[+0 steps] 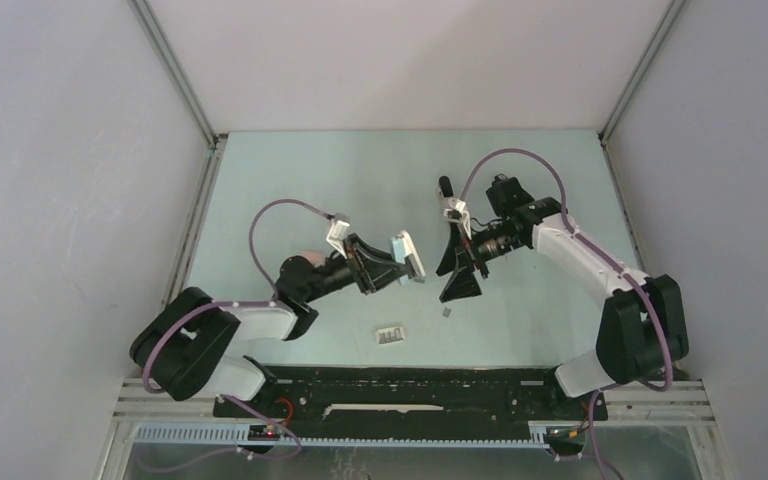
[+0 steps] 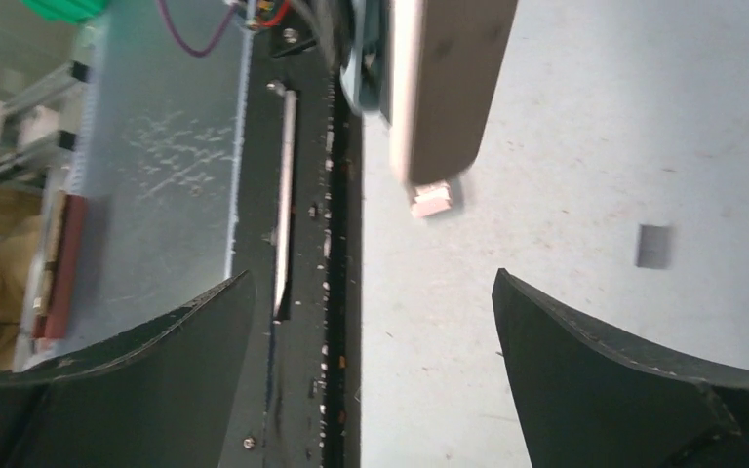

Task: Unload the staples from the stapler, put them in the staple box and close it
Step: Unload the staple at the center of the board, then place the stapler at the center of the board.

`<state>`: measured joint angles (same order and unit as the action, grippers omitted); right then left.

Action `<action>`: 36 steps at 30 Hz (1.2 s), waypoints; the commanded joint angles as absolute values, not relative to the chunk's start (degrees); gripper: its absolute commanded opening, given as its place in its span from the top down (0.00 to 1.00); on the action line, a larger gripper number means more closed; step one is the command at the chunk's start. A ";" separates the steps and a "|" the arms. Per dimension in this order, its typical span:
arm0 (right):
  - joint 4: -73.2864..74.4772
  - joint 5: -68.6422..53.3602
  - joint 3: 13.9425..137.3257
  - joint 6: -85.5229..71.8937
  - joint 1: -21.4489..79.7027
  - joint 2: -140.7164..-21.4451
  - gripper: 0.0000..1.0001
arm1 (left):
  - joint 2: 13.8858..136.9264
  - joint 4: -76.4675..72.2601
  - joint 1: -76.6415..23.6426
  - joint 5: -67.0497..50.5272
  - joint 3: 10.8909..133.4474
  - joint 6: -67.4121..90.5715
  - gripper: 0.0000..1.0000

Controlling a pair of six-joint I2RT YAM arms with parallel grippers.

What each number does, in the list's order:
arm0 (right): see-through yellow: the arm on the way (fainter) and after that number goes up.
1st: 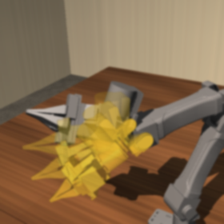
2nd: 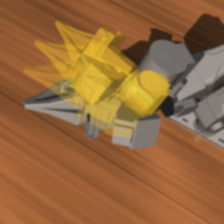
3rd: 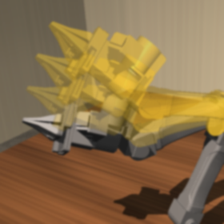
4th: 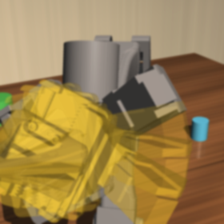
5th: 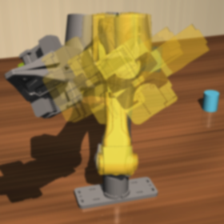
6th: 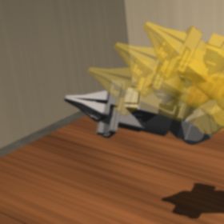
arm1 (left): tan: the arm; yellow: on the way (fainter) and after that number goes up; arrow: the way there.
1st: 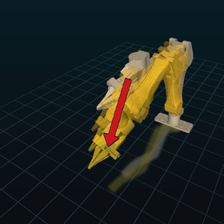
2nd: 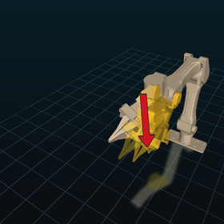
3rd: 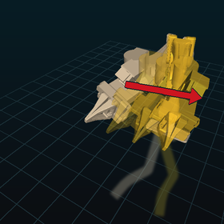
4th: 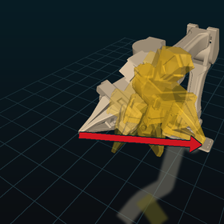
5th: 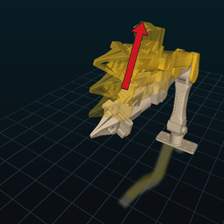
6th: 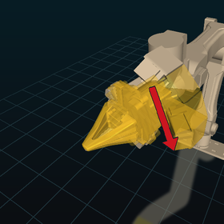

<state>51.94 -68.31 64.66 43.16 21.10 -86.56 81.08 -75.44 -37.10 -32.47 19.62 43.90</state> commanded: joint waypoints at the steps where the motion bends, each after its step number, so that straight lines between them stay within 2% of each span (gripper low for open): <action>1: 42.64 -59.46 63.52 34.10 21.11 -80.12 0.00 | 76.33 -71.38 -31.36 -32.11 17.35 46.19 1.00; 4: 38.92 -52.86 62.81 30.77 20.73 -76.35 0.00 | 73.08 -60.42 -26.45 -30.97 18.26 45.31 1.00; 6: 37.01 -50.13 62.74 27.87 20.41 -73.92 0.00 | 70.71 -46.57 -23.38 -27.55 20.97 44.03 1.00; 10: 35.09 -47.84 62.74 22.75 20.14 -69.47 0.00 | 68.36 -13.54 -20.41 -14.78 33.43 35.57 1.00; 13: 33.62 -47.90 62.12 19.58 19.97 -66.54 0.00 | 70.13 1.27 -18.58 -5.77 40.67 32.34 1.00; 16: 31.29 -48.49 59.97 18.60 18.97 -64.30 0.00 | 74.11 8.46 -14.72 -5.50 47.47 32.54 1.00; 23: 29.95 -50.14 57.71 18.93 16.53 -62.22 0.00 | 89.34 26.53 -12.11 4.45 67.60 28.98 1.00; 36: 29.52 -48.17 56.60 20.87 17.76 -61.77 0.00 | 108.91 35.75 -6.30 3.33 83.24 25.32 1.00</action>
